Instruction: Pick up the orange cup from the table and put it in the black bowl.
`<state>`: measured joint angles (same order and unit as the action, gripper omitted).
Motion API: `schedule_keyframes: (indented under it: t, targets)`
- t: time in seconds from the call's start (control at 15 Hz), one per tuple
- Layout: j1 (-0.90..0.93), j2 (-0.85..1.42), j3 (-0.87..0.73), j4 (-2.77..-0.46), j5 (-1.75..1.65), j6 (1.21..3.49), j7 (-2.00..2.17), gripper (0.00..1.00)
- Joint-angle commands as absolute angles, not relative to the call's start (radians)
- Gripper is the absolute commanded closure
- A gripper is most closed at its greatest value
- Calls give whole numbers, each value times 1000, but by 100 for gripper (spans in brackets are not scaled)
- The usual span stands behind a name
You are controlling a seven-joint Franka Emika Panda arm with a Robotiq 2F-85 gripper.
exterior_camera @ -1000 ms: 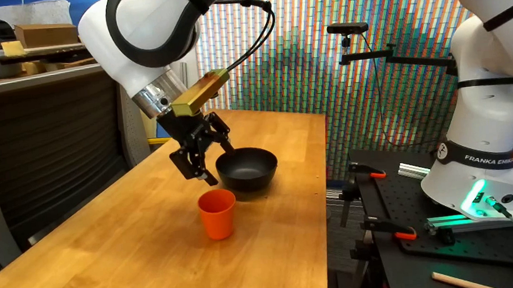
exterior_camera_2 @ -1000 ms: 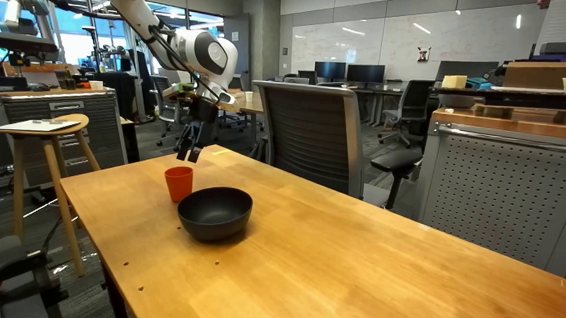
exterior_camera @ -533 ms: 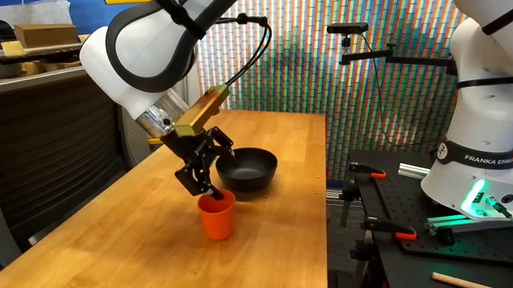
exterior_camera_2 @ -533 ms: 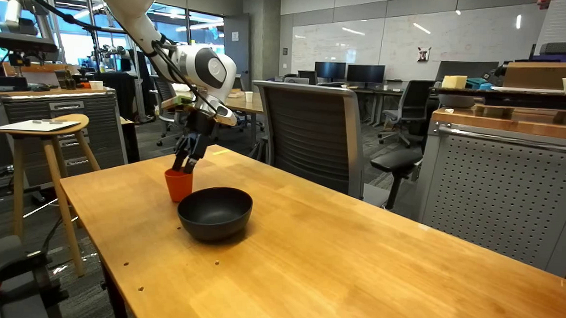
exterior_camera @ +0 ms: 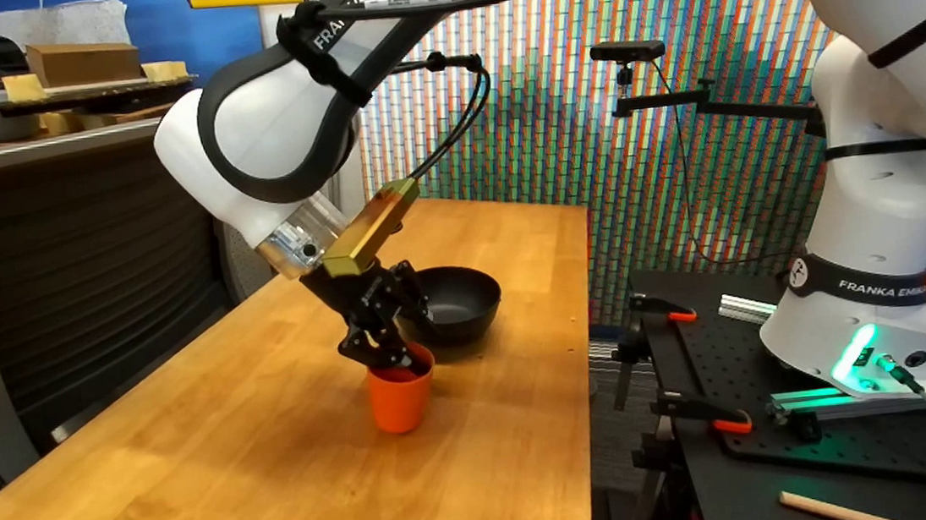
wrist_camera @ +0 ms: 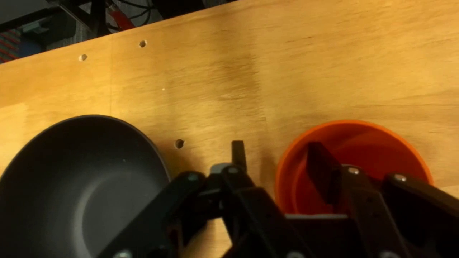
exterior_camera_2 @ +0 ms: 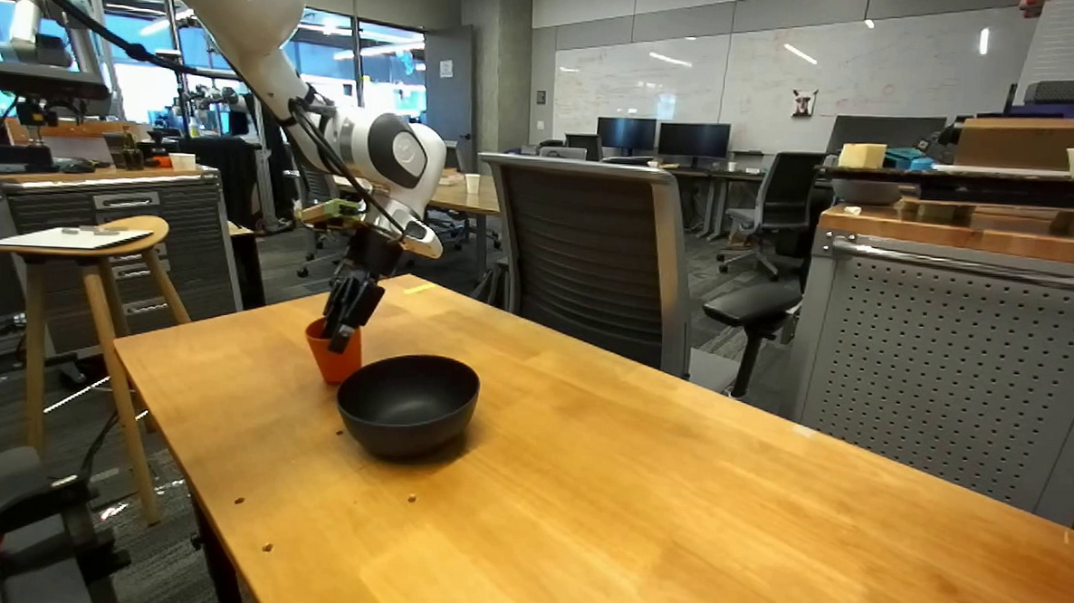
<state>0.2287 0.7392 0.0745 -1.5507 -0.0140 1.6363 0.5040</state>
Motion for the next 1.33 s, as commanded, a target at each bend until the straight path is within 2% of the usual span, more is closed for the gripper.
schedule_keyframes:
  t: [0.0,0.13,0.2,0.6,0.93,1.27]
  targets:
    - [237,755,59,-1507,24,1604,503,81]
    - [235,752,57,-1505,34,1604,503,96]
    - [231,751,57,-1502,42,1603,500,100]
    - [218,722,44,-1492,73,1593,507,98]
    - [208,522,-29,-1589,41,1648,584,98]
    - [145,372,-73,-1619,57,1607,659,98]
